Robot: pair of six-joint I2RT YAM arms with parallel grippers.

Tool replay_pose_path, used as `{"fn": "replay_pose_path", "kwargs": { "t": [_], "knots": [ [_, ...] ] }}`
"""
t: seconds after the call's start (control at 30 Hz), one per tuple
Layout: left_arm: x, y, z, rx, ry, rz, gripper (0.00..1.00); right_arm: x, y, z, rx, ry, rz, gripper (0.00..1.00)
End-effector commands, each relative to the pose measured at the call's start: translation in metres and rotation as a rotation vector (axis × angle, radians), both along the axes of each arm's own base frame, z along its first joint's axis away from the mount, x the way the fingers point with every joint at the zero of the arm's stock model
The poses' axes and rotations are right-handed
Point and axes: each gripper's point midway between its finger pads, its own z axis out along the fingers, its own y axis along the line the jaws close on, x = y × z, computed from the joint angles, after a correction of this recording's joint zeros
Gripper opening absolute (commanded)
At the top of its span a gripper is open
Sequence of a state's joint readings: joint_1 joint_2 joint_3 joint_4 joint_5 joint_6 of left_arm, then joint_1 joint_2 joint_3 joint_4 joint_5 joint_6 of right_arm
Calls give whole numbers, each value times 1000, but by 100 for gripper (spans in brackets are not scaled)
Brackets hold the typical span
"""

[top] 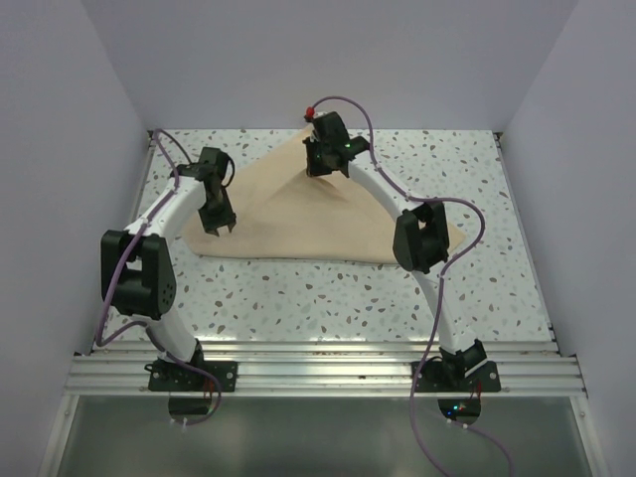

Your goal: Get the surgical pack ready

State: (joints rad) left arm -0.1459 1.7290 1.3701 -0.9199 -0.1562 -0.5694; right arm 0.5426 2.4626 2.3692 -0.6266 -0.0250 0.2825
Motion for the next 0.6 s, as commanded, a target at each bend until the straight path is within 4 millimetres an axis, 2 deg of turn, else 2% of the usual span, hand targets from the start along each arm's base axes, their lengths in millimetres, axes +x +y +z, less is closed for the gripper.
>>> {"fn": "replay_pose_path", "kwargs": {
  "t": [0.0, 0.47, 0.57],
  "knots": [
    [16, -1, 8, -14, -52, -33, 38, 6, 2, 21, 35, -36, -15, 3],
    [13, -1, -17, -26, 14, -53, 38, 0, -2, 18, 32, 2, -36, 4],
    [13, -7, -24, -57, 29, -76, 38, -4, -3, 12, 29, 23, -36, 8]
  ]
}}
